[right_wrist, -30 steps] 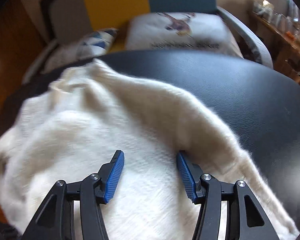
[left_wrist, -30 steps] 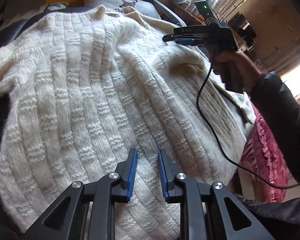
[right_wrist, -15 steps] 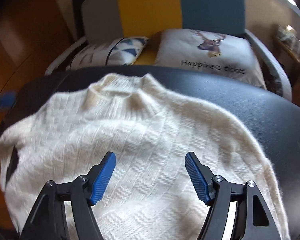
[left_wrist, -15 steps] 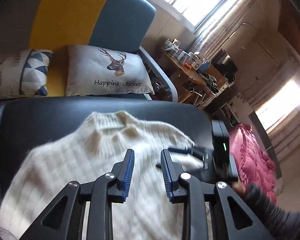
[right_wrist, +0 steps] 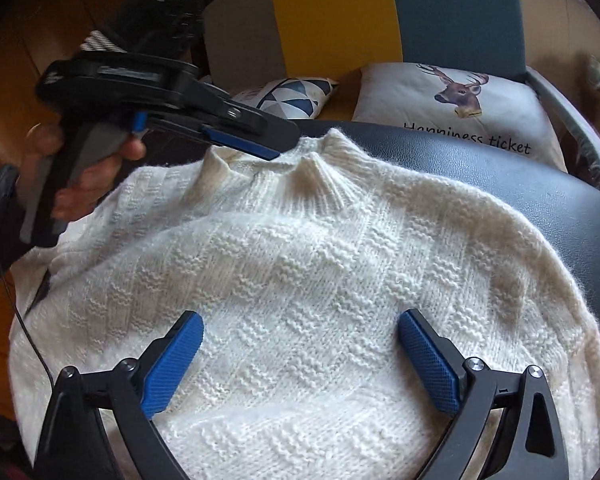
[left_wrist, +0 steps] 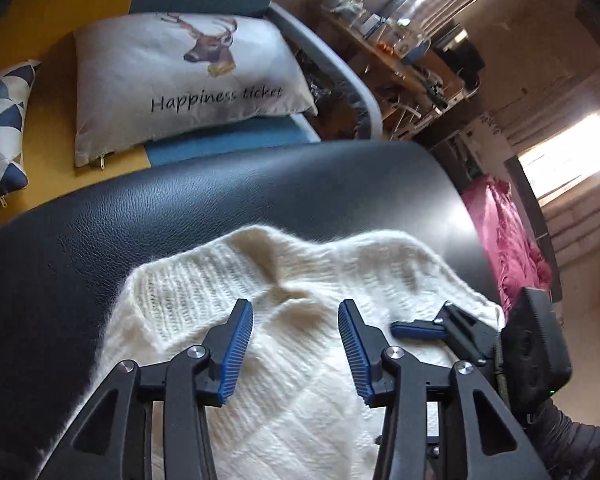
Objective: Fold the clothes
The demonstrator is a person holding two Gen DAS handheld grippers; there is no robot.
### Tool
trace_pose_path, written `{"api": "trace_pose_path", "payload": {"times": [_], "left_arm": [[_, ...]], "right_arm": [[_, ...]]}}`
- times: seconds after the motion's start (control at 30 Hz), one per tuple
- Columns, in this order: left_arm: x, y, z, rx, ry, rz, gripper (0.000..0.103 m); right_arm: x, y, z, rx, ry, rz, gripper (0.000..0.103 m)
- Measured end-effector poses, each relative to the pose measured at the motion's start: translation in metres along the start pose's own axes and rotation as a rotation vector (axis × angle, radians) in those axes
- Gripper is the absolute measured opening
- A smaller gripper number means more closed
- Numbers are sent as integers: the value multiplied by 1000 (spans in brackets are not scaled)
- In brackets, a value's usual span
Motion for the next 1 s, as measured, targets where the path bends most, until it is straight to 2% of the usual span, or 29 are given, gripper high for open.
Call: {"api": "trace_pose_path", "payload": {"times": [0.13, 0.2, 0.23, 0.43, 0.5, 0.6, 0.63, 0.67, 0.7, 0.8, 0.9, 1.0], "left_arm": [[9, -18, 0, -44, -30, 47, 43], [14, -22, -2, -18, -41, 28, 22], [16, -22, -4, 2, -44, 12, 7], [27, -28, -11, 128, -64, -83, 3], [22, -39, -12, 125, -68, -144, 3], [21, -36, -14, 134, -29, -133, 6], [21, -33, -14, 135, -17, -138, 9], [22, -28, -13, 140, -2, -140, 16], [21, -20, -11, 154, 19, -130, 17], [9, 22, 7, 254, 107, -83, 20], [-3, 65, 46, 341, 150, -110, 21], [-10, 90, 83, 368, 140, -146, 21]], "right_arm": [[0, 0, 0, 8, 2, -3, 102], [1, 1, 0, 12, -3, -5, 102], [2, 1, 1, 16, -9, -9, 102], [11, 3, 4, 55, -73, -48, 102], [10, 3, 4, 54, -66, -37, 102], [7, 1, 4, 46, -47, -13, 103], [6, 1, 5, 44, -41, -4, 103], [6, 1, 5, 41, -35, 4, 103], [7, 2, 3, 39, -47, -10, 103], [11, 7, -5, 32, -103, -74, 103], [15, 12, -13, 26, -159, -137, 103], [19, 18, -21, 19, -215, -201, 103]]}}
Point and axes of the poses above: each gripper's, at about its wrist camera, not at the fingertips, and y roughly against the way its jaws point, x to its right, z to its underside, the point moved 1 cm from there along -y, roughly the way its jaws point, and after that the axes turned 4 degrees about z, right-handed, at the moved point
